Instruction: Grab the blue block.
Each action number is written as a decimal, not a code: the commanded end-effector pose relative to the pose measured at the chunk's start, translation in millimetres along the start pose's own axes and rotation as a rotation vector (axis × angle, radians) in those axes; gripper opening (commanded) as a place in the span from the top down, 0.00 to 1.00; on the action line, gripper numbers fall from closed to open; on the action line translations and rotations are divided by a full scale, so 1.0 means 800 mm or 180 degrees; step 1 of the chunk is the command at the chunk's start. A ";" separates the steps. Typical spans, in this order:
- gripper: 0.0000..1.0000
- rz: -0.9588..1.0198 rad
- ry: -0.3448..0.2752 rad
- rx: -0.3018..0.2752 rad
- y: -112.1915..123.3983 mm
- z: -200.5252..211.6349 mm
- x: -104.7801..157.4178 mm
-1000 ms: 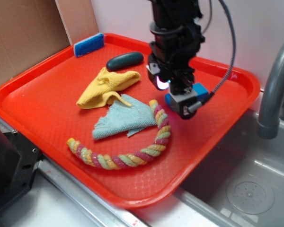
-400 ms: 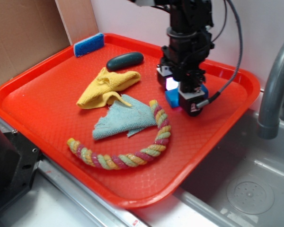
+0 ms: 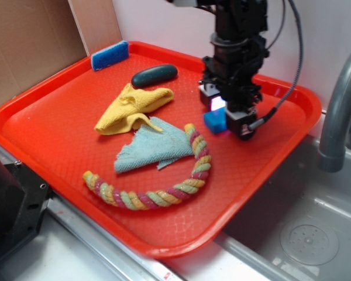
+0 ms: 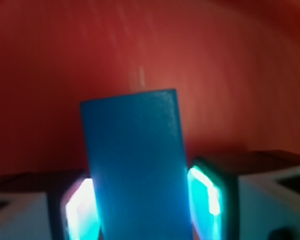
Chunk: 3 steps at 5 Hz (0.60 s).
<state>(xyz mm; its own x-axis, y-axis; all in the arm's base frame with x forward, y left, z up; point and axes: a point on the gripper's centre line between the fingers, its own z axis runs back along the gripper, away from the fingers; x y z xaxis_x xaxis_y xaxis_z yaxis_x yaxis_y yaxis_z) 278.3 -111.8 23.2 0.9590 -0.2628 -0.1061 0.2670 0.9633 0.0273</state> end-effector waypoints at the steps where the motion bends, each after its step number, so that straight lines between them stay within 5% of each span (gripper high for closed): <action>1: 1.00 0.0695 -0.0723 0.0095 0.006 0.136 -0.078; 3: 1.00 0.1697 -0.0677 0.0102 0.025 0.159 -0.166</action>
<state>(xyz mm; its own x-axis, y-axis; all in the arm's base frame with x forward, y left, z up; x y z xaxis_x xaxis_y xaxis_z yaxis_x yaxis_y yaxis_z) 164.2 -50.5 156.3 0.9644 0.2436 0.1028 -0.2512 0.9655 0.0687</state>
